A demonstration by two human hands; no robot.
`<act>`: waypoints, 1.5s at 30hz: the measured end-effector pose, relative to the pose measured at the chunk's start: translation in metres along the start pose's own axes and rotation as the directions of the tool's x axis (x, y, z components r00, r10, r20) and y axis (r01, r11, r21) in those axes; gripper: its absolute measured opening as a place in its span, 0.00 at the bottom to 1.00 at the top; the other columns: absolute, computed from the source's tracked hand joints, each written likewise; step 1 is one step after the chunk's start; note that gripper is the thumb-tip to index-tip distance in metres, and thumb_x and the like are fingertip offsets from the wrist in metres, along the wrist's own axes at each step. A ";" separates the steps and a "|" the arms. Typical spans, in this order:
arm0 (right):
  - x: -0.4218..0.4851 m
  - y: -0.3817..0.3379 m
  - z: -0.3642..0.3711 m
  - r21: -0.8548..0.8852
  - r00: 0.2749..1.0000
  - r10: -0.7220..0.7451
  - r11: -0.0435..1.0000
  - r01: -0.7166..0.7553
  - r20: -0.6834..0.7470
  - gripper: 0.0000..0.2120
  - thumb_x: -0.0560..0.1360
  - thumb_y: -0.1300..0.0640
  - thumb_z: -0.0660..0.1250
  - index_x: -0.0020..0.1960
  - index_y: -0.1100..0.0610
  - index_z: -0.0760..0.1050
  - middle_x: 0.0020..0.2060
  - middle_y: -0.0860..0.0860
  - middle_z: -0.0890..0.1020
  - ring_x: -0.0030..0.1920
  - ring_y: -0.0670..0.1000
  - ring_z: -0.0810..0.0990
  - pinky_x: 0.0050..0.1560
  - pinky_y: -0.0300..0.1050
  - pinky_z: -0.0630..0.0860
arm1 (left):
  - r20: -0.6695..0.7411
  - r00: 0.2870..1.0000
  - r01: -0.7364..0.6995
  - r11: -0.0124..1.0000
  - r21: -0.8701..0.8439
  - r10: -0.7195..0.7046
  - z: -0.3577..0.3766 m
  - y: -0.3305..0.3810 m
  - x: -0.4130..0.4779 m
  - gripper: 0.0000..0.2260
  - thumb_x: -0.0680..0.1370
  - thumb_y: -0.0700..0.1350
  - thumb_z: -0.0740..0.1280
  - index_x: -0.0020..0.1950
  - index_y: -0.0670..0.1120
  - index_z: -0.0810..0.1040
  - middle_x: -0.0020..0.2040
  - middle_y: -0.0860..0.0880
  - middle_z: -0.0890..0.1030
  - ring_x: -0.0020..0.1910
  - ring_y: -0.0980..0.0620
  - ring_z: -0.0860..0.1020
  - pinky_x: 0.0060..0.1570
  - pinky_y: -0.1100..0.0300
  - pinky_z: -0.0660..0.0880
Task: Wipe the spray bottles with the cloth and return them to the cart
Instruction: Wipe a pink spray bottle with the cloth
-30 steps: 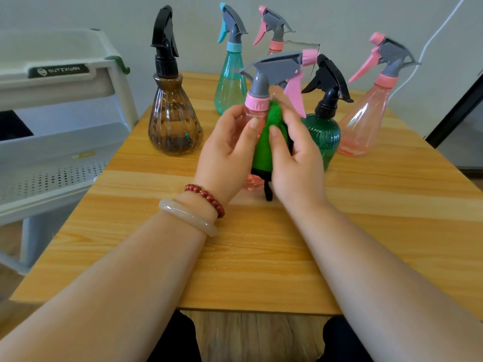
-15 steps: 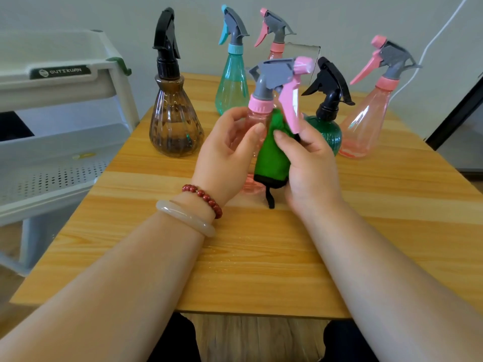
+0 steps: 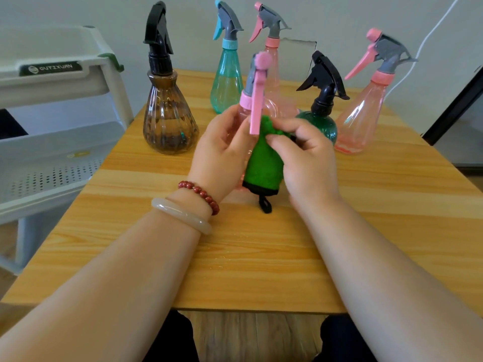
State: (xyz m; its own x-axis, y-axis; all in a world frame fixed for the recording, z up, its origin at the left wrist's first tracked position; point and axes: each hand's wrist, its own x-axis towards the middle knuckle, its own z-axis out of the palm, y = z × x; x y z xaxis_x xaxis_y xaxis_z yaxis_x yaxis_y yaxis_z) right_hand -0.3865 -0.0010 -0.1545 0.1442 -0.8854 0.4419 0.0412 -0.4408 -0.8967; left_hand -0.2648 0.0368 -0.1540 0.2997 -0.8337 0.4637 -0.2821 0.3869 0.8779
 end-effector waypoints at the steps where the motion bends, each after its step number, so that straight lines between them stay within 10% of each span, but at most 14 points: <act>1: -0.001 -0.001 0.001 -0.021 1.000 -0.007 1.000 0.007 -0.006 0.09 0.73 0.62 0.70 0.50 0.50 0.82 0.48 0.47 0.84 0.53 0.45 0.82 0.57 0.44 0.78 | -0.009 1.000 0.003 1.000 -0.022 -0.003 -0.001 0.001 0.000 0.08 0.83 0.46 0.61 0.60 0.48 0.77 0.45 0.54 0.79 0.43 0.64 0.77 0.45 0.67 0.75; 8: -0.002 -0.007 0.006 -0.058 0.965 -0.231 0.972 0.226 -0.120 0.10 0.76 0.61 0.67 0.55 0.50 0.78 0.53 0.49 0.83 0.58 0.48 0.80 0.63 0.52 0.75 | 0.044 0.999 0.027 1.000 -0.005 -0.027 0.002 0.000 -0.006 0.10 0.80 0.55 0.60 0.58 0.56 0.76 0.50 0.42 0.82 0.50 0.44 0.81 0.54 0.43 0.78; 13: -0.002 0.001 -0.001 -0.145 0.999 -0.034 0.989 0.029 -0.030 0.12 0.73 0.62 0.68 0.43 0.44 0.78 0.40 0.39 0.81 0.44 0.39 0.79 0.46 0.37 0.76 | 0.024 0.999 0.041 0.999 0.033 -0.042 -0.003 -0.001 -0.002 0.11 0.83 0.51 0.59 0.59 0.50 0.78 0.48 0.55 0.81 0.45 0.63 0.79 0.47 0.67 0.75; 16: 0.000 -0.004 0.000 -0.136 0.995 -0.079 0.988 0.071 -0.053 0.12 0.74 0.63 0.68 0.48 0.45 0.79 0.45 0.40 0.83 0.49 0.41 0.81 0.52 0.41 0.78 | 0.025 0.999 0.034 0.999 0.009 -0.034 -0.003 0.000 -0.002 0.08 0.83 0.47 0.62 0.57 0.49 0.79 0.38 0.60 0.79 0.36 0.67 0.76 0.39 0.73 0.70; 20: -0.001 -0.008 0.005 -0.137 0.967 -0.230 0.967 0.214 -0.112 0.09 0.77 0.61 0.67 0.57 0.53 0.79 0.53 0.47 0.83 0.58 0.46 0.80 0.61 0.50 0.76 | 0.051 0.999 0.016 1.000 0.011 -0.017 0.000 0.000 -0.002 0.10 0.83 0.47 0.61 0.62 0.46 0.76 0.51 0.50 0.83 0.51 0.56 0.81 0.54 0.58 0.79; 27: -0.003 0.000 0.000 -0.286 1.000 -0.020 0.958 0.013 -0.022 0.12 0.78 0.58 0.67 0.60 0.53 0.81 0.55 0.44 0.82 0.58 0.41 0.78 0.63 0.39 0.74 | 0.013 1.000 0.005 0.998 0.064 -0.006 0.000 0.000 -0.005 0.13 0.85 0.46 0.57 0.65 0.43 0.74 0.49 0.60 0.78 0.47 0.70 0.77 0.48 0.74 0.71; 31: -0.007 -0.005 0.007 -0.222 0.965 -0.247 0.949 0.222 -0.089 0.15 0.79 0.59 0.65 0.66 0.54 0.75 0.60 0.45 0.78 0.65 0.42 0.74 0.68 0.36 0.69 | 0.028 0.999 0.041 0.997 0.065 -0.043 0.002 -0.003 -0.005 0.13 0.82 0.53 0.56 0.64 0.53 0.74 0.56 0.54 0.80 0.56 0.59 0.78 0.58 0.56 0.76; 34: -0.007 -0.002 0.008 -0.261 0.988 -0.152 0.953 0.151 0.015 0.18 0.81 0.58 0.63 0.70 0.58 0.73 0.67 0.48 0.76 0.69 0.42 0.71 0.71 0.38 0.66 | 0.027 0.998 0.064 0.997 0.039 -0.065 0.003 -0.005 -0.002 0.15 0.80 0.56 0.55 0.64 0.57 0.72 0.62 0.50 0.78 0.62 0.56 0.76 0.64 0.51 0.73; 39: -0.007 -0.002 0.005 -0.320 0.999 0.013 0.948 0.001 0.043 0.18 0.81 0.60 0.62 0.70 0.55 0.74 0.66 0.45 0.76 0.68 0.41 0.71 0.68 0.31 0.65 | 0.050 0.995 0.081 0.992 0.095 -0.086 0.001 -0.006 -0.002 0.22 0.78 0.60 0.59 0.69 0.53 0.72 0.62 0.51 0.77 0.61 0.57 0.76 0.64 0.54 0.73; 45: -0.008 0.000 0.008 -0.359 0.992 0.042 0.933 0.003 0.118 0.20 0.83 0.58 0.59 0.74 0.56 0.67 0.71 0.46 0.70 0.70 0.38 0.64 0.63 0.20 0.56 | 0.045 0.994 0.094 0.990 0.105 -0.099 -0.003 -0.007 0.000 0.08 0.83 0.50 0.61 0.61 0.55 0.74 0.51 0.61 0.80 0.51 0.69 0.77 0.48 0.76 0.72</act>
State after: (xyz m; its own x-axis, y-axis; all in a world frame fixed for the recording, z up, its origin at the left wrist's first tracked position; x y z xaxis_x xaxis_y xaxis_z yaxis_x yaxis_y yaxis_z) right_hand -0.3798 0.0068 -0.1581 0.2619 -0.8795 0.3974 -0.3163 -0.4673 -0.8256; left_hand -0.2599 0.0357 -0.1596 0.2847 -0.8849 0.3686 -0.3469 0.2634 0.9002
